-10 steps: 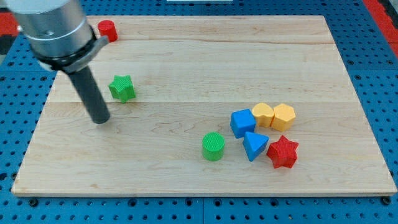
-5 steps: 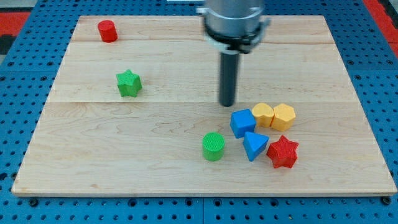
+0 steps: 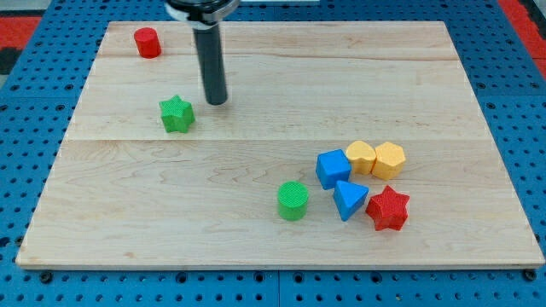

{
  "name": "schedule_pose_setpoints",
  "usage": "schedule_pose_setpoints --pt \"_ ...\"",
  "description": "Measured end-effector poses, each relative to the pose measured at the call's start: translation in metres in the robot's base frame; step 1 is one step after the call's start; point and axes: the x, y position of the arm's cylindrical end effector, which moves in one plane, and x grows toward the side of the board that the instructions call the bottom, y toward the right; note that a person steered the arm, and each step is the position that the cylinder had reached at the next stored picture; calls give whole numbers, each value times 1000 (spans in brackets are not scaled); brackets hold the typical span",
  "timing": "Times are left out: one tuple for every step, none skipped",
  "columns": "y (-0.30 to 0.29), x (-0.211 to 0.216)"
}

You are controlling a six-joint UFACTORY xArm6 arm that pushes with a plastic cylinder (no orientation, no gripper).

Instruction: Push the green star towards the green circle

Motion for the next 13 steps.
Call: schedule_pose_setpoints --pt "-63 -6" --pt "-103 -23" --pt "-51 1" --pt "-10 31" --pt "-42 32" --pt "-46 37" --pt "-50 54" --pt "-60 79" --pt "-26 93" --pt "-74 100" --pt "-144 102" --pt "-81 121" --pt "7 122"
